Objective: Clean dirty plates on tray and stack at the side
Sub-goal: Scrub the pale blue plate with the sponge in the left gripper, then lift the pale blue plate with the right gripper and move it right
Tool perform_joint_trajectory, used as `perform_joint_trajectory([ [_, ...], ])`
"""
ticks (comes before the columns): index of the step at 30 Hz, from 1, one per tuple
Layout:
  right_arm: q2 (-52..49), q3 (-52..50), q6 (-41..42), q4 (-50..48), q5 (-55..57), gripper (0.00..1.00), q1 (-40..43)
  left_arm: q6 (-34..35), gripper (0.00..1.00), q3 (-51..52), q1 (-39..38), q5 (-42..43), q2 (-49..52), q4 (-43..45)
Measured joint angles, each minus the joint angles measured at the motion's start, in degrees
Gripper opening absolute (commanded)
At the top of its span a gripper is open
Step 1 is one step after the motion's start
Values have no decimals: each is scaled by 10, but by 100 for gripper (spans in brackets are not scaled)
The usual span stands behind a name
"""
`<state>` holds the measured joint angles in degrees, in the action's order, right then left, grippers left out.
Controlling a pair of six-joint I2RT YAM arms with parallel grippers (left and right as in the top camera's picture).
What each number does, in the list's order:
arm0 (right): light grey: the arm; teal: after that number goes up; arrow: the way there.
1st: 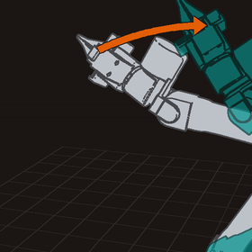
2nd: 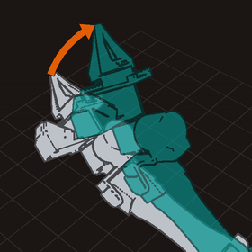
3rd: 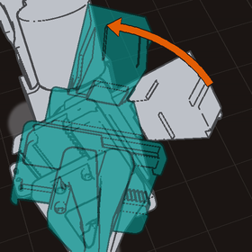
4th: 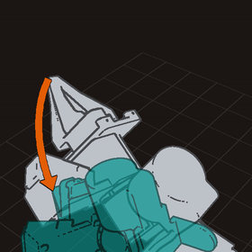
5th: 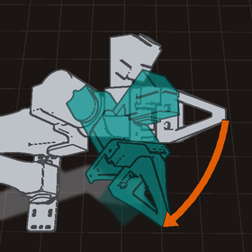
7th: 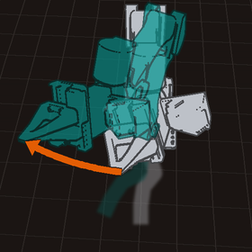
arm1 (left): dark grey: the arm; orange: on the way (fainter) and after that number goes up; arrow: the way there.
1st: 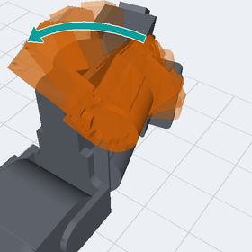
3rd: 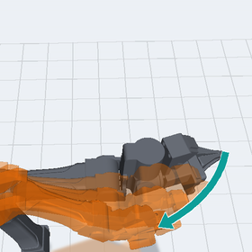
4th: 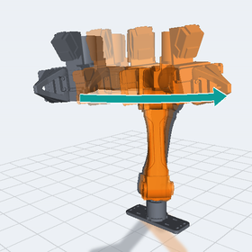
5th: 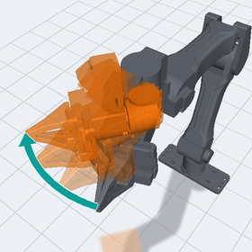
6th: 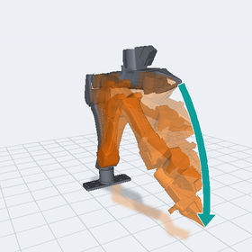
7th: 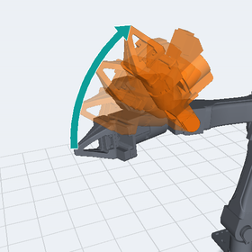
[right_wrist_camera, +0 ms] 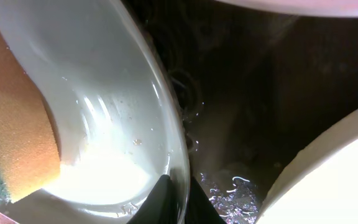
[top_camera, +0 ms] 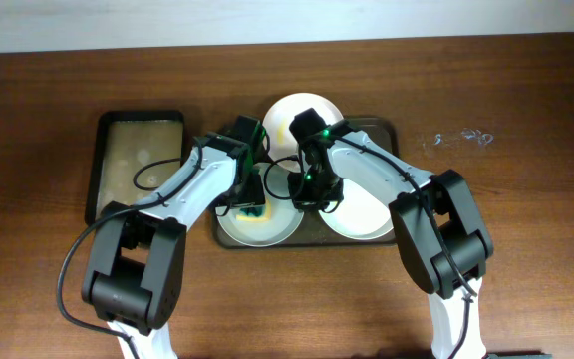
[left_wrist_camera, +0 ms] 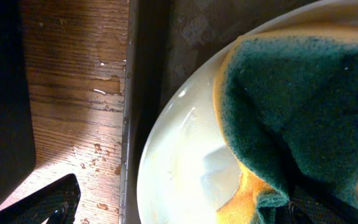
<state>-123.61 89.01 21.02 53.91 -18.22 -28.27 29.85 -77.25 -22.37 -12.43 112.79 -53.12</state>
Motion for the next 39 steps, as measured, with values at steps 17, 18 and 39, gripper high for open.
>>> perform_joint_trajectory([
  [17, 0, 0, -2, 11, 7, 10, 0, -32, 73, -55, 4, 155, -57, -2],
  [18, 0, 0, -3, 11, 7, 9, 0, -33, 72, -52, 4, 157, -51, 4],
  [39, 0, 1, 0, 6, 6, 4, 1, -29, 0, -45, 13, 62, 32, -50],
])
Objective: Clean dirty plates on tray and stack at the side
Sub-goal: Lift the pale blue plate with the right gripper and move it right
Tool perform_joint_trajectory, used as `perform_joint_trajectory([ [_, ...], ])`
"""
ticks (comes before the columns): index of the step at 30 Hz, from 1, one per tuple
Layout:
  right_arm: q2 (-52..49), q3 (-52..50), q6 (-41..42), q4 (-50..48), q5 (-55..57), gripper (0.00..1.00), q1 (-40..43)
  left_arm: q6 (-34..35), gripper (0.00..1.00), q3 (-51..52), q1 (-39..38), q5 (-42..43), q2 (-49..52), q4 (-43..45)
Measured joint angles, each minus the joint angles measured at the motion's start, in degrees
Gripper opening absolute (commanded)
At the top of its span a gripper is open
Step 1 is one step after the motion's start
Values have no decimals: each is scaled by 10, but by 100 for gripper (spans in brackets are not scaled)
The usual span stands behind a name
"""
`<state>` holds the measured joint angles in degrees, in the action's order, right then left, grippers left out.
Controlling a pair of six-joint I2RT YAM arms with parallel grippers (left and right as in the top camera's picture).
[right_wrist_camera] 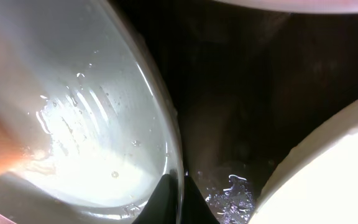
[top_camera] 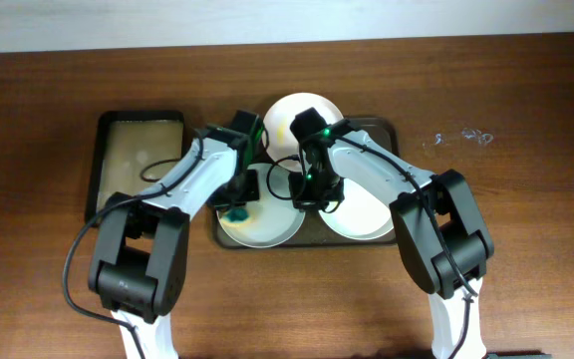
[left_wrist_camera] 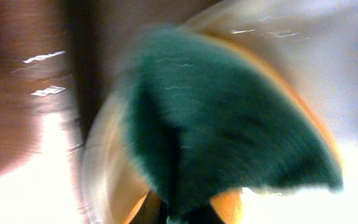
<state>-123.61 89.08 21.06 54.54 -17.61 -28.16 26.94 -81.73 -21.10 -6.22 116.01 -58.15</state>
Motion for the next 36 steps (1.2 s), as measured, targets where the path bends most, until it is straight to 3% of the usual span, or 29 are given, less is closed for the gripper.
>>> perform_joint_trajectory([
  [6, 0, 2, 0, 8, 11, 4, 0, 38, 0, -74, 42, -107, -28, -75],
  [15, 52, 44, -25, 82, 78, 4, -9, 41, 0, -111, 170, -21, -234, -128],
  [23, 126, 162, -44, 143, 370, 4, -118, 29, 0, -111, 295, -20, -240, -169],
  [31, 126, 169, -108, 149, 638, 4, -181, 28, 0, -111, 305, -10, -240, -175],
  [36, 126, 169, -194, 127, 821, 4, -237, 28, 0, -111, 305, -5, -240, -175],
])
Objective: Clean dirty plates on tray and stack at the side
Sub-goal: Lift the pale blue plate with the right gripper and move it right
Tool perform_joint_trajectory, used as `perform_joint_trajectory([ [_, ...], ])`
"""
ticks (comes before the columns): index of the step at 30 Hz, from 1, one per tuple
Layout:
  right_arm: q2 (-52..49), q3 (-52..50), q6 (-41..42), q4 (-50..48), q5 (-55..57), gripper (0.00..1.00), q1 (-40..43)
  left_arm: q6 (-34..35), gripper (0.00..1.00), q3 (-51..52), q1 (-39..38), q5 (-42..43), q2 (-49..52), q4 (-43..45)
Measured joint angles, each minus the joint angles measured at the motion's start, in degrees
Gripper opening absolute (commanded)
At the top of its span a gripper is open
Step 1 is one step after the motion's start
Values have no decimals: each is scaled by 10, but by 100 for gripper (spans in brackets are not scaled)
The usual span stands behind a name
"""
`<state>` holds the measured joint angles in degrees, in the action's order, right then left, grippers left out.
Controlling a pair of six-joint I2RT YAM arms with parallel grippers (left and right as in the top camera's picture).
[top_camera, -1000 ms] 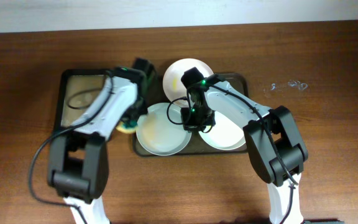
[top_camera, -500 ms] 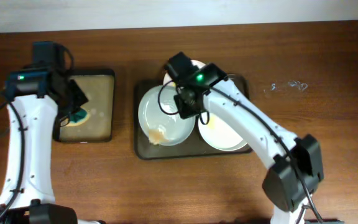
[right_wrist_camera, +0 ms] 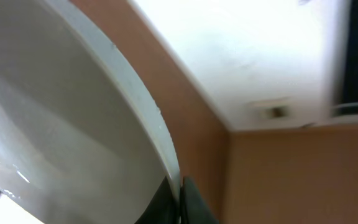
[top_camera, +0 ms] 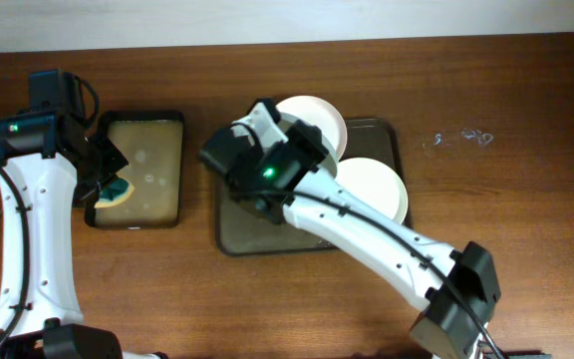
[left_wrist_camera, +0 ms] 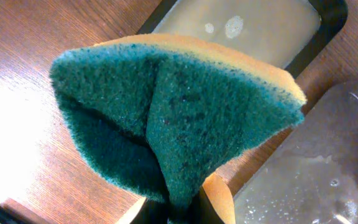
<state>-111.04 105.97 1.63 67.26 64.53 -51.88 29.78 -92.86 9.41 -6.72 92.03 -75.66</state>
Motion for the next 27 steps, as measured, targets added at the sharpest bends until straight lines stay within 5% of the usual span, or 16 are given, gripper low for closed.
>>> perform_joint_trajectory([
  [9, 0, 0, -94, -64, 148, 4, -40, 0, 0, 0, 0, 4, 0, 0],
  [18, 0, 0, 63, -25, -361, 4, 156, 0, 0, 0, 0, 5, 0, 0],
  [27, 0, -1, 132, 20, -636, 4, 570, 0, 0, 0, 0, 5, 0, 0],
])
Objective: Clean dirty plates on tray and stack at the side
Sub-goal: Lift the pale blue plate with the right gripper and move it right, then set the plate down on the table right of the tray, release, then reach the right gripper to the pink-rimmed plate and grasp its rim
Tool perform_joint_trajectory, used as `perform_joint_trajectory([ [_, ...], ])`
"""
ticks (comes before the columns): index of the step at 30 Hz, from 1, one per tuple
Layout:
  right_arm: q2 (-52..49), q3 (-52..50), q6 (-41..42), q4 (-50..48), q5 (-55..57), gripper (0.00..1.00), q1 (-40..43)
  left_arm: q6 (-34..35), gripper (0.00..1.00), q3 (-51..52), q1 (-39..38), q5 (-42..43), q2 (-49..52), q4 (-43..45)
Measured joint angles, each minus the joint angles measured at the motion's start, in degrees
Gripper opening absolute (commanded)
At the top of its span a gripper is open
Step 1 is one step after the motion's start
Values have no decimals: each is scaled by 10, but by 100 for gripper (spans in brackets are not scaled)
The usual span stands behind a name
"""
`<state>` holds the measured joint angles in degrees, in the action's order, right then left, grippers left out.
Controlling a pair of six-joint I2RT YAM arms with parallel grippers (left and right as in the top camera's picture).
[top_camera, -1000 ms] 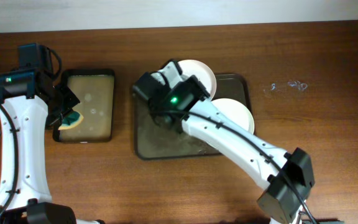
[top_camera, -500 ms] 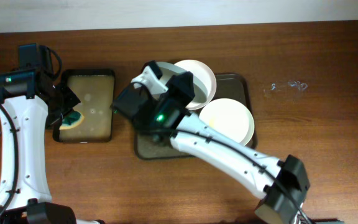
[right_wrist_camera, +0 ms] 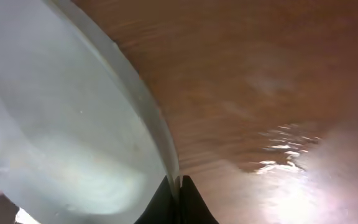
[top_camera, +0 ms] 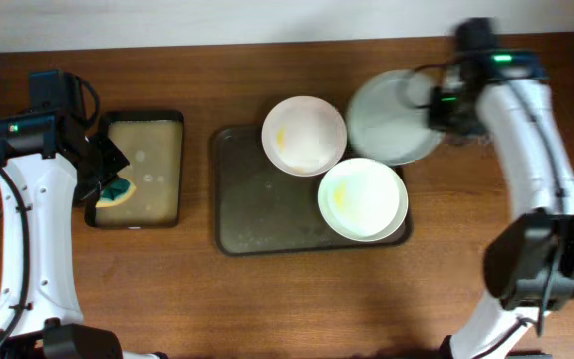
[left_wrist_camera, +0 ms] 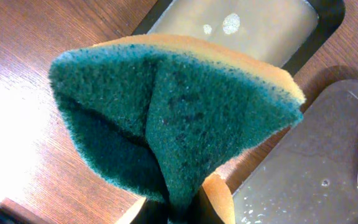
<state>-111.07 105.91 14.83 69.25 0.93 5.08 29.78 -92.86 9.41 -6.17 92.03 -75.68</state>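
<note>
A dark tray (top_camera: 257, 214) holds two dirty white plates with yellow smears: one (top_camera: 304, 135) at its back edge, one (top_camera: 362, 199) at its right. My right gripper (top_camera: 436, 108) is shut on the rim of a cleaned white plate (top_camera: 392, 130), held over the table right of the tray; the right wrist view shows its rim (right_wrist_camera: 148, 118) pinched in the gripper (right_wrist_camera: 178, 186). At the far left my left gripper (top_camera: 108, 179) is shut on a green and yellow sponge (left_wrist_camera: 173, 118), by the left edge of the water basin (top_camera: 147, 165).
The black basin of soapy water stands left of the tray. Water drops glint on the wood at the back right (top_camera: 466, 137). Bare wood lies along the table's front and right.
My right gripper, still shut on the plate, has gone from above the tray's left part to the table right of the tray. The left arm and sponge have not moved.
First my left gripper held the sponge on a plate in the tray's left half while my right pinched that plate's rim. Then the sponge was at the plate's left edge. Later the sponge was at the basin and the plate was lifted; now the plate is right of the tray.
</note>
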Motion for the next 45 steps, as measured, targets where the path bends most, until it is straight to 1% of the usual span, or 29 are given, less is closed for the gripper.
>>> perform_joint_trajectory([
  [2, 0, -1, 2, -9, -14, 4, 78, 0, 0, 0, 0, 0, 0, 0],
  [3, 0, -4, 3, -20, -18, 4, 104, 0, 0, 0, 0, 0, 0, 0],
  [7, 0, -28, 4, -81, -30, 4, 172, 0, 0, 0, 0, 0, 0, 4],
  [13, -1, -100, 4, -154, -36, 4, 181, 0, 0, 0, 0, 0, 0, 13],
  [15, -2, -127, 5, -164, -36, 5, 181, 0, 0, 0, 0, 0, 0, 13],
  [17, -2, -143, 9, -167, -36, 17, 181, 0, 0, 0, 0, 0, 0, 13],
  [19, -2, -158, 15, -168, -37, 16, 181, 0, 0, 0, 0, 2, 0, 13],
  [20, -2, -167, 15, -168, -37, 13, 181, 0, 0, 0, 0, 3, 0, 13],
  [21, -2, -169, 15, -168, -37, 12, 181, 0, 0, 0, 0, 3, 0, 13],
  [23, -2, -177, 17, -163, -37, 17, 181, 0, 0, 0, 0, 3, 0, 13],
  [25, -2, -179, 17, -161, -42, 17, 181, 0, 0, 0, 0, 4, 0, 13],
  [27, -2, -180, 12, -168, -74, 22, 180, 0, 0, 0, 0, 4, 0, 13],
  [28, -2, -180, 4, -177, -105, 27, 178, 0, 0, 0, 0, 4, 0, 13],
  [29, -2, -180, -3, -187, -139, 31, 173, 0, 0, 0, 0, 4, 0, 14],
  [30, -2, -180, -7, -198, -166, 38, 165, 0, 0, 0, 0, 4, 0, 14],
  [31, -2, -180, -12, -207, -187, 43, 154, 0, 0, 0, 0, 4, 0, 14],
  [32, -2, -181, -18, -219, -202, 51, 138, 0, 0, 0, 0, 5, 0, 14],
  [33, -2, -181, -20, -237, -220, 61, 109, 0, 0, 0, 0, 4, 0, 14],
  [34, -2, -181, -24, -254, -232, 67, 79, 0, 0, 0, 0, 5, 0, 14],
  [35, -2, -181, -30, -266, -237, 72, 54, 0, 0, 0, 0, 4, 0, 14],
  [36, -2, -181, -28, -285, -238, 72, 26, 0, 0, 0, 0, 5, 0, 14],
  [37, -2, -181, -31, -297, -233, 77, 1, 0, 0, 0, 0, 4, 0, 15],
  [40, -4, -181, -32, -329, -196, 77, -78, 0, 0, 0, 0, 5, 0, 15],
  [41, -8, -181, -32, -342, -181, 72, -101, 0, 0, 0, 0, 5, 0, 15],
  [45, -42, -181, -26, -385, -140, 64, -155, 0, 0, 0, 0, 5, 0, 15],
])
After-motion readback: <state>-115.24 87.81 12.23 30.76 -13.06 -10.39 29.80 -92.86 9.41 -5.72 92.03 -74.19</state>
